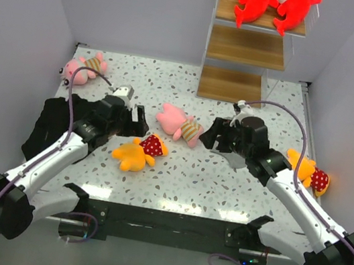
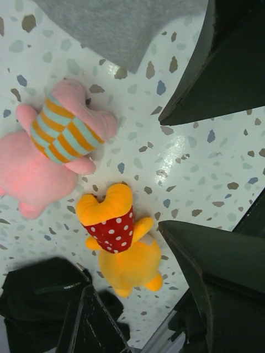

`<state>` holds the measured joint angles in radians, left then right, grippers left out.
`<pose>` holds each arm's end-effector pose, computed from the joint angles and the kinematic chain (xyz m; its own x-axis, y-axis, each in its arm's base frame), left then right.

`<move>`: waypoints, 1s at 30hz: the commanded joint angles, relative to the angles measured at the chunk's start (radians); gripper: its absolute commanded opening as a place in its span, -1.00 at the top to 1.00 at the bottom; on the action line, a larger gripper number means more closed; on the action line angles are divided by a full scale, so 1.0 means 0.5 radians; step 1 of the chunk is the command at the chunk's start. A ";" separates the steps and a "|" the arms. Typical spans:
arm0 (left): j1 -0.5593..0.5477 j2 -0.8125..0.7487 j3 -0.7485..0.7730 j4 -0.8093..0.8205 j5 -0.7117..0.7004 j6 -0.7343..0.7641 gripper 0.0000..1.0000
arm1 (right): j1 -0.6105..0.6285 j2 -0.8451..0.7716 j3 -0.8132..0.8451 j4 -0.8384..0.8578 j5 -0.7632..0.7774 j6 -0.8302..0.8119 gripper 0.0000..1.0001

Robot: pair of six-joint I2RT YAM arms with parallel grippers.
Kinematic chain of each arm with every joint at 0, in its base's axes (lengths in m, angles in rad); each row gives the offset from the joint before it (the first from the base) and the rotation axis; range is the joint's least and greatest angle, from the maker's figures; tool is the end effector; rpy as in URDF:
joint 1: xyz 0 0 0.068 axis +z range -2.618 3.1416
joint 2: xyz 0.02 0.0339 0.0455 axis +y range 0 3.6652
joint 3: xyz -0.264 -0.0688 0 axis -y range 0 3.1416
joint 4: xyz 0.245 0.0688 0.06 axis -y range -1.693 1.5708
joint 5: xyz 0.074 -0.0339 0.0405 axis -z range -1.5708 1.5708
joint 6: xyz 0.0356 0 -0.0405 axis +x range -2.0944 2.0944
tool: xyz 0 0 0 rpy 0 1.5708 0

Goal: Place and organize the stuffed toys onto the shelf

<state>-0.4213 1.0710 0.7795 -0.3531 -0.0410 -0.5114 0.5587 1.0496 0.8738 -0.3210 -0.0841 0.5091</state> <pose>0.2132 -0.0939 0.2664 -0.6635 -0.2385 -0.7091 0.0619 0.9271 -0.3697 0.1990 0.1279 0.3065 -0.6409 0.1721 -0.7481 -0.3189 0.8268 0.4634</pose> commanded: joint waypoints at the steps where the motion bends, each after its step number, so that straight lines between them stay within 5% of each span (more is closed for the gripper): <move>1: -0.007 -0.016 -0.141 -0.046 0.085 -0.143 -0.88 | 0.097 0.100 -0.075 0.279 -0.132 0.117 -0.45; 6: -0.010 0.073 -0.329 0.123 0.128 -0.220 -0.80 | 0.229 0.287 -0.042 0.400 -0.172 0.151 -0.42; 10: -0.010 0.159 -0.497 0.279 0.244 -0.195 -0.51 | 0.288 0.392 -0.014 0.384 -0.175 0.111 -0.40; 13: -0.016 0.180 -0.568 0.427 0.395 -0.149 -0.11 | 0.291 0.407 -0.045 0.418 -0.181 0.114 -0.39; 14: -0.016 0.180 -0.571 0.463 0.447 -0.134 0.22 | 0.291 0.413 -0.051 0.427 -0.197 0.120 -0.39; 17: -0.016 0.141 -0.577 0.540 0.551 -0.100 0.71 | 0.291 0.438 -0.057 0.470 -0.270 0.135 -0.36; 20: -0.022 0.021 -0.596 0.638 0.680 -0.085 1.00 | 0.288 0.459 -0.027 0.486 -0.411 0.108 -0.36; 30: -0.026 -0.488 -0.580 0.813 0.975 -0.085 1.00 | 0.260 0.423 0.115 0.467 -0.706 0.451 -0.40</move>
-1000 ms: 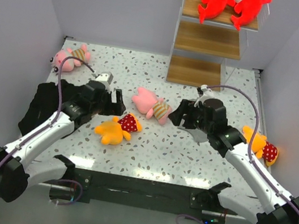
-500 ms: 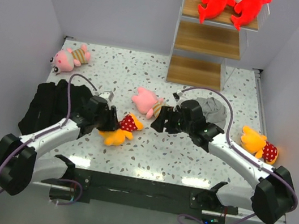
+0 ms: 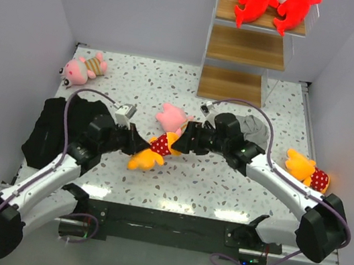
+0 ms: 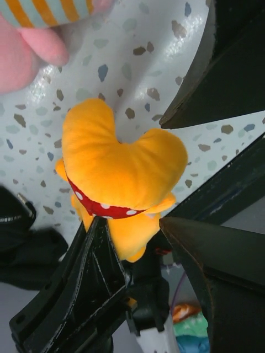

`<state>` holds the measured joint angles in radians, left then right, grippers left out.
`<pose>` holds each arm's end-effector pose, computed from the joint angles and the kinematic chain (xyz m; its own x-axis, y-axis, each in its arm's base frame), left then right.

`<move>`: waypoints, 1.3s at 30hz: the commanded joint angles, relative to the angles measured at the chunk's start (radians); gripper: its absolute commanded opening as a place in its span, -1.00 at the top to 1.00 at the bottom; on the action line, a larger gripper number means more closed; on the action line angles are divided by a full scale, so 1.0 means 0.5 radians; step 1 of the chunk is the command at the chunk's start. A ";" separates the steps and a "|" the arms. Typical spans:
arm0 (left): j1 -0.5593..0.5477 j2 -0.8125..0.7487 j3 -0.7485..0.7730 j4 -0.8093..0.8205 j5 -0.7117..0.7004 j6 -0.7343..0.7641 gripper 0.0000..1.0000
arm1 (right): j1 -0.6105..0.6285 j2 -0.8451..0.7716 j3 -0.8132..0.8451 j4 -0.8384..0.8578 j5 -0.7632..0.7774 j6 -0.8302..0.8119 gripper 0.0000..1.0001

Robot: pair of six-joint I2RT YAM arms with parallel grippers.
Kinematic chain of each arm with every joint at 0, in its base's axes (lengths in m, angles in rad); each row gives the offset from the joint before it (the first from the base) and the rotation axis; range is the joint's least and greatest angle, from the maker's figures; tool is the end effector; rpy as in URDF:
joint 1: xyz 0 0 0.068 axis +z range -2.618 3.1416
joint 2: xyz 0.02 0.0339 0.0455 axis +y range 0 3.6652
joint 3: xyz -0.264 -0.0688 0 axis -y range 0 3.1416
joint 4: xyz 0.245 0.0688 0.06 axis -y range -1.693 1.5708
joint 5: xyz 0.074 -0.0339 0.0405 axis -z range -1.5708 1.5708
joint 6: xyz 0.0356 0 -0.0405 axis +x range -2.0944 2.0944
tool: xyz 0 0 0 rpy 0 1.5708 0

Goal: Place and organize the stuffed toys onto the shelf

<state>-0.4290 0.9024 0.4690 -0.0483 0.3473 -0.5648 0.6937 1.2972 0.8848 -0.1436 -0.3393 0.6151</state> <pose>0.1761 -0.0939 0.2225 -0.7120 -0.2277 -0.6642 0.3366 0.7195 -0.6075 0.2143 0.1936 0.2677 -0.8048 0.0385 -0.5923 -0.4358 0.6393 0.6336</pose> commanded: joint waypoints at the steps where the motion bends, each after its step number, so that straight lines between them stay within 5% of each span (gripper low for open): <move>1: -0.010 -0.178 0.032 0.228 0.216 0.019 1.00 | -0.007 -0.103 0.083 0.128 -0.199 0.288 -0.45; 10: -0.010 -0.399 0.004 0.403 0.342 -0.006 1.00 | -0.010 -0.106 0.028 0.406 -0.370 0.632 -0.46; 14: -0.010 -0.418 0.016 0.379 0.318 0.007 1.00 | -0.010 -0.094 -0.064 0.756 -0.447 0.816 -0.07; 15: -0.010 -0.409 0.019 0.379 0.324 0.004 0.98 | -0.007 -0.100 -0.067 0.757 -0.438 0.807 0.23; 17: -0.010 -0.384 0.047 0.364 0.330 0.004 0.67 | -0.010 -0.134 -0.046 0.641 -0.362 0.682 0.43; 18: -0.013 -0.378 0.065 0.345 0.318 0.013 0.19 | -0.007 -0.149 -0.003 0.579 -0.331 0.611 0.52; 21: -0.010 -0.348 0.218 0.140 0.067 0.040 -0.61 | -0.010 -0.213 0.135 0.233 -0.123 0.231 0.59; 24: -0.010 -0.317 0.436 -0.142 -0.396 0.016 -0.98 | -0.010 -0.263 0.264 -0.059 0.064 -0.162 0.60; 32: 0.036 0.078 0.988 -0.410 -1.093 0.111 -0.99 | 0.115 -0.269 0.461 -0.556 0.331 -0.825 0.60; 39: 0.355 0.177 1.004 -0.241 -0.974 0.001 -0.98 | 0.927 -0.085 0.360 -0.630 1.178 -1.132 0.58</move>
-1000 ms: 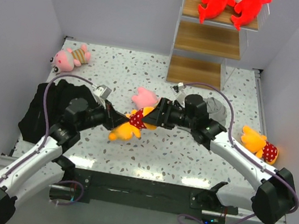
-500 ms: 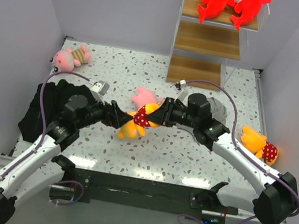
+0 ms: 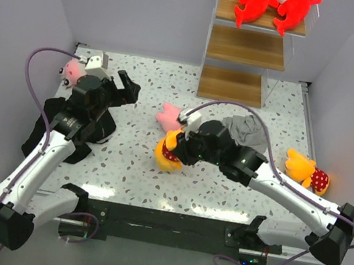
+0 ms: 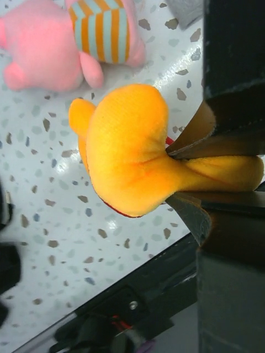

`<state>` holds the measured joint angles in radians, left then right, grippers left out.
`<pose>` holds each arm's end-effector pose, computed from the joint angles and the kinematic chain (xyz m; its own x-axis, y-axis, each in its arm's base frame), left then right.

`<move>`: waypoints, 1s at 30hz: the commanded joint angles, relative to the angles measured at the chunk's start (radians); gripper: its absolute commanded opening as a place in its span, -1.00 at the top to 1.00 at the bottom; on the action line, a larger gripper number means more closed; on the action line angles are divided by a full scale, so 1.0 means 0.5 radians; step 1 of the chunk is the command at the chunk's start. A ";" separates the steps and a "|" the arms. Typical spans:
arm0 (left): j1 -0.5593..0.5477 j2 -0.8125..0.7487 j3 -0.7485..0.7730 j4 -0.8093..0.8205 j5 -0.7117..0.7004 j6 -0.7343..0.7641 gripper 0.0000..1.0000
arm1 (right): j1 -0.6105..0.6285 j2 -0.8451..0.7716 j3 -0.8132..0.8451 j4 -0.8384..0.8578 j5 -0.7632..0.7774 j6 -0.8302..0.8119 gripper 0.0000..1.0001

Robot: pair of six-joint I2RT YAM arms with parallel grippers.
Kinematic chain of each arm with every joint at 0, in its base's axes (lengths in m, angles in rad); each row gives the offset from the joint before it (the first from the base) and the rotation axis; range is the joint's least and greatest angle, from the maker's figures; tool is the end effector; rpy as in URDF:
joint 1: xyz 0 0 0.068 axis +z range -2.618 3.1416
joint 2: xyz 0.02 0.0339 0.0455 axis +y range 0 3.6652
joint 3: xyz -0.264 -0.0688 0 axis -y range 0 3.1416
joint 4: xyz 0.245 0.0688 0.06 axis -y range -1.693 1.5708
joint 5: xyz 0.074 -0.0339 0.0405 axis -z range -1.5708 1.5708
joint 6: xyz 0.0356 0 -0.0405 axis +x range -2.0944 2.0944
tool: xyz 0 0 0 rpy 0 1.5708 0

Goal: Place and organize the stuffed toys onto the shelf

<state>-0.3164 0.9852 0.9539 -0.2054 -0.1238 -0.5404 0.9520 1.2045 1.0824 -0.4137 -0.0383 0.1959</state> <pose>0.2172 -0.0665 0.3602 -0.2913 -0.4418 -0.8485 0.0523 0.8783 -0.4753 0.1556 0.2208 0.3338 -0.4526 -0.3003 -0.8396 -0.7595 0.6232 0.1865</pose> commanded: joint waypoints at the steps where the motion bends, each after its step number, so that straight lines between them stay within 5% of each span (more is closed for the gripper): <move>1: 0.127 0.027 0.043 0.052 -0.035 -0.042 -0.98 | 0.494 0.131 -0.048 -0.090 0.716 -0.370 0.58; 5: 0.130 -0.007 -0.054 0.073 -0.077 -0.012 -0.98 | 0.850 0.302 -0.192 -0.029 1.186 -0.530 0.57; 12: 0.130 -0.114 -0.159 0.147 -0.154 0.031 -0.98 | 1.262 0.456 -0.410 0.131 1.518 -0.646 0.39; 22: 0.127 -0.136 -0.177 0.132 -0.173 0.031 -0.98 | 1.351 0.656 -0.327 -0.209 1.016 -0.472 -0.27; 30: 0.130 -0.136 -0.184 0.138 -0.161 0.025 -0.98 | 1.339 0.494 -0.235 -0.317 1.270 -0.019 -0.42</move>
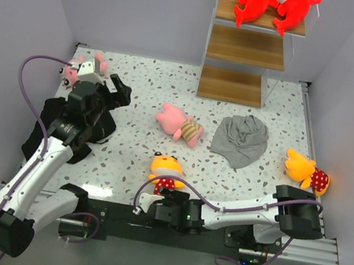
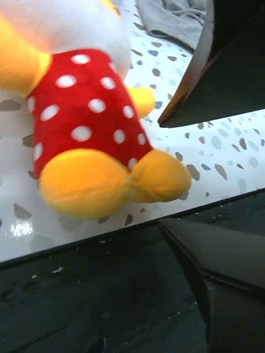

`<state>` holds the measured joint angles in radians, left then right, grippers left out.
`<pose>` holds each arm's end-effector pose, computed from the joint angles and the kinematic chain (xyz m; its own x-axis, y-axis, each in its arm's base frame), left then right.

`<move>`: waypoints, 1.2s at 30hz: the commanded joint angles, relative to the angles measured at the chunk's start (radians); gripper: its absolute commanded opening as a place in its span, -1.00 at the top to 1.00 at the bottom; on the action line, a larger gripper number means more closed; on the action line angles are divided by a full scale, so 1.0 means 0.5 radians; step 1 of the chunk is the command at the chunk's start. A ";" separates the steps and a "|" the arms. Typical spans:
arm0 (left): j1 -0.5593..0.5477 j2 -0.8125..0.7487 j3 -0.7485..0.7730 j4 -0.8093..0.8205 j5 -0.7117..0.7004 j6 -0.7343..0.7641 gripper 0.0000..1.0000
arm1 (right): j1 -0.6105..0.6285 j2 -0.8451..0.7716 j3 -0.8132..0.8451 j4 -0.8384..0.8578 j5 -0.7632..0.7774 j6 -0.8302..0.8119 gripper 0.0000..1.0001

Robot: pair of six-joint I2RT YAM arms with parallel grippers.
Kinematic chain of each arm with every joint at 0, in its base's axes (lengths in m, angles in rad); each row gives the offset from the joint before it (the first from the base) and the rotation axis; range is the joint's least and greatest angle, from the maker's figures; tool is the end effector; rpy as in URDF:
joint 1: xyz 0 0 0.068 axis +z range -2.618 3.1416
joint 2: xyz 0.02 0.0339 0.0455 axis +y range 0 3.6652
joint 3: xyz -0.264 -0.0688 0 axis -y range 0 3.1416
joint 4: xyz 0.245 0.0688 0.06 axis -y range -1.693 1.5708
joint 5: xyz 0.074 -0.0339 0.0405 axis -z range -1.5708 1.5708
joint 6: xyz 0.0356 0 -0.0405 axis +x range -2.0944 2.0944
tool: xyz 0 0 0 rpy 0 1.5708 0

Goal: Place and organize the stuffed toys onto the shelf

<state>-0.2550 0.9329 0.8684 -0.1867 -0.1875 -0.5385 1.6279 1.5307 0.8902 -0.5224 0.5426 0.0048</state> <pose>0.2114 -0.0482 0.3426 -0.2440 -0.4571 -0.8553 -0.0606 0.8874 -0.4570 0.0022 0.2837 0.1831 0.0482 -0.9157 -0.3989 -0.8669 0.1600 -0.4721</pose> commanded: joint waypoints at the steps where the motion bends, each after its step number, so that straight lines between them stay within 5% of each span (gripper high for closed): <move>1: 0.007 -0.031 -0.010 0.100 -0.030 0.022 -0.98 | -0.019 -0.186 0.195 -0.112 0.075 0.438 -0.43; 8: 0.007 -0.053 -0.013 0.107 -0.036 0.022 -0.98 | -0.028 -0.371 0.245 -0.173 0.187 1.333 -0.29; 15: 0.007 -0.056 -0.019 0.103 -0.054 0.025 -0.97 | -0.031 -0.429 0.131 -0.250 0.442 2.621 -0.15; 28: 0.007 -0.056 -0.031 0.119 -0.027 0.015 -0.97 | -0.041 -0.337 -0.050 0.088 0.547 2.847 -0.02; 36: 0.007 -0.059 -0.034 0.122 -0.024 0.015 -0.97 | -0.038 -0.233 -0.072 0.066 0.379 3.279 -0.01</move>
<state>-0.2550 0.9203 0.8532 -0.1787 -0.1890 -0.5388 1.6089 1.4204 0.8627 -0.5121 0.7307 1.4746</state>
